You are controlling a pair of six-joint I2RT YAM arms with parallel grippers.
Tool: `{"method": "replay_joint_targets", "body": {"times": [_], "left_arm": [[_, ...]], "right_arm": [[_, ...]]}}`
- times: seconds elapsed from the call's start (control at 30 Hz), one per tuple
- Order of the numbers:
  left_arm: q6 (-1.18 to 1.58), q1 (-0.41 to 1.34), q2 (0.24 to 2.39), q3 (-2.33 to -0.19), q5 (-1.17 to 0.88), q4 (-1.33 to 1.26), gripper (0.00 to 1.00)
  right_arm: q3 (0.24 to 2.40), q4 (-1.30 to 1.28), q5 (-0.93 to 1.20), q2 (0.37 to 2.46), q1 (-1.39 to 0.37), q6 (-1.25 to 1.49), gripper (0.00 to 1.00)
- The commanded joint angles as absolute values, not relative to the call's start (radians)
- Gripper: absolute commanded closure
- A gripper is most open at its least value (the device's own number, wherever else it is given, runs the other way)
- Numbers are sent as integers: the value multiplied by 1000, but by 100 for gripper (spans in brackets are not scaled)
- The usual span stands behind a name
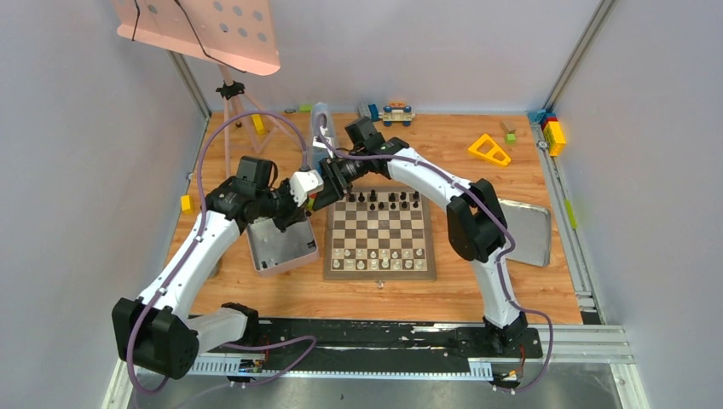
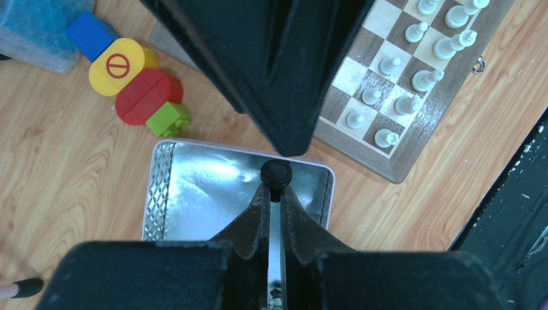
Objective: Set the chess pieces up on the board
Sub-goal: Place the chess piece on the chessboard.
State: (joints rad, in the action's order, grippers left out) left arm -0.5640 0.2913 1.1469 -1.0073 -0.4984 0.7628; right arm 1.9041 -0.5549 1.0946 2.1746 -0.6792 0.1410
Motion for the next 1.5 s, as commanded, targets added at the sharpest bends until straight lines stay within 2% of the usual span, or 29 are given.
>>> {"method": "replay_joint_targets", "body": {"times": [0.0,0.47,1.0,1.27,1.47], "left_arm": [[-569,301,1126,-1024,-529,761,100],[-576,311,1134,-1015,-510,761,100],[-565,328,1132,-1002,-454,733,100],[-558,329,1131,-997,-439,721,100],[-548,330,1129,-987,-439,708,100]], "right_arm": [[1976,-508,1109,2221,-681,214,51],[2010,-493,1192,2261,-695,238,56],[2021,-486,1194,2293,-728,275,59],[2019,-486,1208,2312,-742,286,67],[2026,-481,1217,2320,-741,295,77]]}}
